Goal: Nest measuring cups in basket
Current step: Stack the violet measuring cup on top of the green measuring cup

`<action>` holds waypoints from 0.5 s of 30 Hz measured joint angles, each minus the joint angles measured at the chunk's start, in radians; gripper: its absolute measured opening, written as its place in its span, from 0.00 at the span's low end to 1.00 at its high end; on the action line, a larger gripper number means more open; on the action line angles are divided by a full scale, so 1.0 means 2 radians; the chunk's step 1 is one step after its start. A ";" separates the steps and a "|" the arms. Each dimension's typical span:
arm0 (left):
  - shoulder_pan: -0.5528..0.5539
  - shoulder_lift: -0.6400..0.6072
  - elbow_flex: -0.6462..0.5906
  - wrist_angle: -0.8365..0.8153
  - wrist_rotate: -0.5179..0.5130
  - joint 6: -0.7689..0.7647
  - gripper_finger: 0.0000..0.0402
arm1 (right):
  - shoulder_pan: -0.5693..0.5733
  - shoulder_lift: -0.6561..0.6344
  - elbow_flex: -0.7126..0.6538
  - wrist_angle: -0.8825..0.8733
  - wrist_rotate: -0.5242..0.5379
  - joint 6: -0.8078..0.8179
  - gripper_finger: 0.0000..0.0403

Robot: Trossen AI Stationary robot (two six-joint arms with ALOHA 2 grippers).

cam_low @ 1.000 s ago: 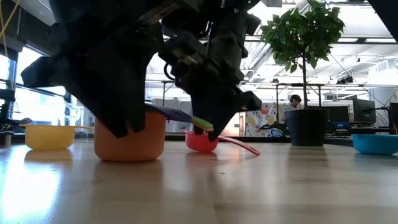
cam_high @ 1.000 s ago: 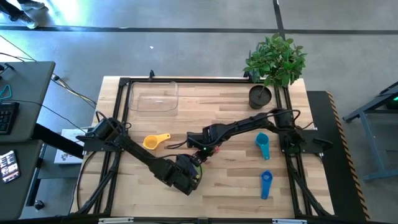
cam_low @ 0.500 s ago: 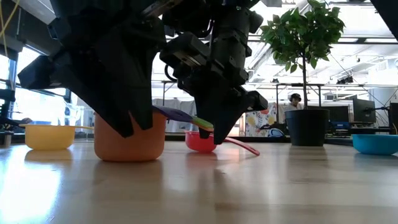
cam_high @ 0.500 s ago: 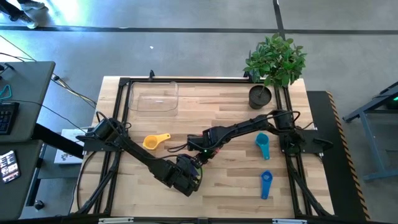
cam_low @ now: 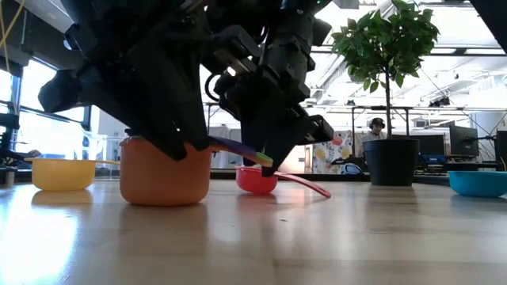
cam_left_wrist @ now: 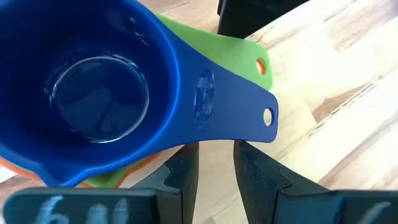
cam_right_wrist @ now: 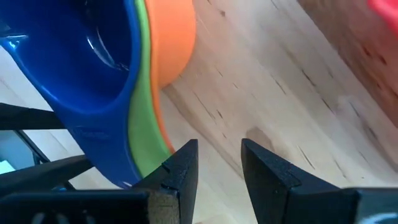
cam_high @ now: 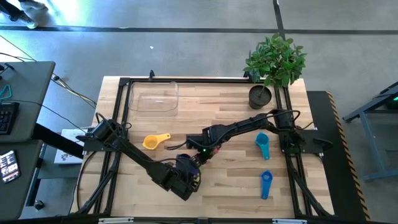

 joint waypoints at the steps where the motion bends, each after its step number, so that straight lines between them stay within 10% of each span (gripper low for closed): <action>1: 0.000 0.000 0.000 0.000 0.000 0.000 0.22 | 0.000 0.001 0.000 0.001 -0.001 0.003 0.28; 15: 0.002 0.008 0.000 0.008 -0.004 -0.003 0.22 | 0.008 0.007 0.001 0.005 -0.004 0.010 0.28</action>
